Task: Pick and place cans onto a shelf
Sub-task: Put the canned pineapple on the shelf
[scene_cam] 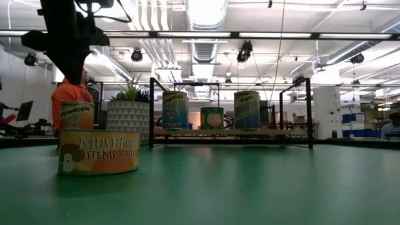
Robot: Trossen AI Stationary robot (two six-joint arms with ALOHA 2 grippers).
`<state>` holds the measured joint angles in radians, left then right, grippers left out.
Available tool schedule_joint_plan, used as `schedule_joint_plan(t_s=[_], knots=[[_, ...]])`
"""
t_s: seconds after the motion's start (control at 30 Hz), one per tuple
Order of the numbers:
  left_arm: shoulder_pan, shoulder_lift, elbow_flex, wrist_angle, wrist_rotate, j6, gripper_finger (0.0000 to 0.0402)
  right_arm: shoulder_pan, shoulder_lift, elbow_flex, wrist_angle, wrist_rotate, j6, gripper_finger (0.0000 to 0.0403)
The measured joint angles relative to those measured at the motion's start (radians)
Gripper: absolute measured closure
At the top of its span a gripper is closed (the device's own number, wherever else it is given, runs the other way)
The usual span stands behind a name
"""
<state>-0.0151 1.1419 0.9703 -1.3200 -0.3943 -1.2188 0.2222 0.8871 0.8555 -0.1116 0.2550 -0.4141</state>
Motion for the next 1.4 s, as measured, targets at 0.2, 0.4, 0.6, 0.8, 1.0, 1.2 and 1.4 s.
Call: schedule_joint_plan(t_s=[0.2,0.4,0.6,0.8,1.0,1.2,1.4], knots=[[0.053,0.002,0.000,-0.004,0.021,0.006,0.0243,0.000,-0.001,-0.006,-0.009,0.000,-0.016,0.0039],[0.089,0.008,-0.003,0.006,-0.013,-0.031,0.0093,0.000,-0.003,-0.006,-0.011,0.000,-0.024,0.0039],[0.117,0.018,-0.045,0.093,-0.013,0.006,0.0031,0.000,-0.003,-0.006,-0.014,0.000,-0.026,0.0039],[0.131,0.034,-0.064,0.099,-0.033,0.006,0.0038,0.000,-0.003,-0.006,-0.036,0.003,-0.027,0.0039],[0.131,0.056,-0.078,0.120,-0.035,0.014,0.0040,0.000,-0.003,-0.006,-0.040,0.008,-0.025,0.0039],[0.131,0.073,-0.140,0.196,-0.035,0.013,0.0041,0.000,-0.003,-0.006,-0.048,0.008,-0.016,0.0039],[0.131,0.090,-0.173,0.233,-0.035,0.014,0.0066,0.000,-0.003,-0.006,-0.056,0.008,-0.004,0.0039]])
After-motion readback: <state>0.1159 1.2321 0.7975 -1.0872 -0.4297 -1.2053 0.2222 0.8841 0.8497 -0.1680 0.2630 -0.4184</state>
